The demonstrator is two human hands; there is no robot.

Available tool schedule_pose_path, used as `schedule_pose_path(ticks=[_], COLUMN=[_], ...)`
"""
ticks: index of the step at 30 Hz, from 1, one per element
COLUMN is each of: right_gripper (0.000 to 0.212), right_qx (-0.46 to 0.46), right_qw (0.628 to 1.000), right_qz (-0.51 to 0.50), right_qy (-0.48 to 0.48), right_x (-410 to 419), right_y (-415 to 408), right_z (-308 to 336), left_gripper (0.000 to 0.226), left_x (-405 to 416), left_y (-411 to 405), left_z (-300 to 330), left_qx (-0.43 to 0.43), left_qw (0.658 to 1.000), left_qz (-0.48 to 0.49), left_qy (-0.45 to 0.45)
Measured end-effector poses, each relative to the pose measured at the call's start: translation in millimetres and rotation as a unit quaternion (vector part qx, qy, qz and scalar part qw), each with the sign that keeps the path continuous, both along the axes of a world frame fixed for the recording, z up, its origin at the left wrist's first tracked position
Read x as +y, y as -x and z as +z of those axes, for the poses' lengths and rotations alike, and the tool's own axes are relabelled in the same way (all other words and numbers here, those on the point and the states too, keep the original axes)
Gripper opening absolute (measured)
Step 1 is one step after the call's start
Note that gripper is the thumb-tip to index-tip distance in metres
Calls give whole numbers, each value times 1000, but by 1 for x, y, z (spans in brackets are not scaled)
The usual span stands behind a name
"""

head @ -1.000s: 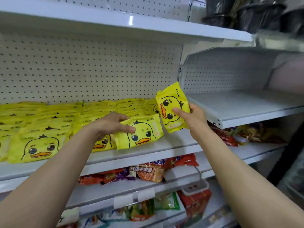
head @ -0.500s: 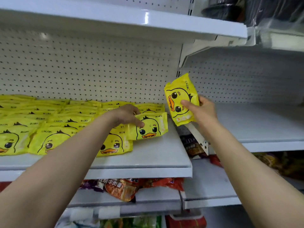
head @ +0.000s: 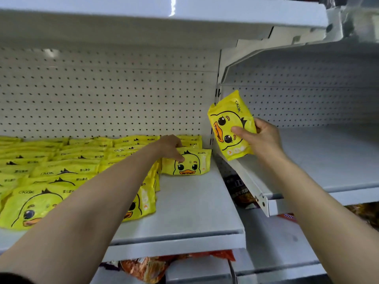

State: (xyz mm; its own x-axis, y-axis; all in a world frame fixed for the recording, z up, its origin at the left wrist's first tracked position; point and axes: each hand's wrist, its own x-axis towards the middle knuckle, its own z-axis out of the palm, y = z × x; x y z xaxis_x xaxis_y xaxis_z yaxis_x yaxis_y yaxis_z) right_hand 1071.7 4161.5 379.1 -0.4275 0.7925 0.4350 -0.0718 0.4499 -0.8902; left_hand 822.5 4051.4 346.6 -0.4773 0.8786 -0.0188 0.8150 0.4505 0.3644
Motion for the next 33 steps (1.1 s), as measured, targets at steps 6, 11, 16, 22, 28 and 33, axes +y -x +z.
schedule_pose_path(ticks=[6,11,16,22,28,33], right_gripper=[20,18,20,23,23,22], right_qx=[8,27,32,38,44,-15], right_qw=[1000,999,999,998,996,999], right_qz=[0,13,22,29,53,37], right_qy=[-2,17,25,43,59,8], right_x=[2,-1,-5,-10,-15,-10], right_y=[7,10,8,6,16,27], right_z=[0,0,1,-1,-1,4], left_gripper=[54,63,53,57,56,60], left_x=[5,6,3,6,11,2], left_y=[17,17,20,22,20,23], left_z=[-9,-9,-14,-25,-29,-24], left_qx=[45,124,169,161,193,138], left_qw=[999,992,985,986,980,985], left_qz=[-7,-10,22,29,36,38], left_qy=[9,19,-28,-43,-39,-91])
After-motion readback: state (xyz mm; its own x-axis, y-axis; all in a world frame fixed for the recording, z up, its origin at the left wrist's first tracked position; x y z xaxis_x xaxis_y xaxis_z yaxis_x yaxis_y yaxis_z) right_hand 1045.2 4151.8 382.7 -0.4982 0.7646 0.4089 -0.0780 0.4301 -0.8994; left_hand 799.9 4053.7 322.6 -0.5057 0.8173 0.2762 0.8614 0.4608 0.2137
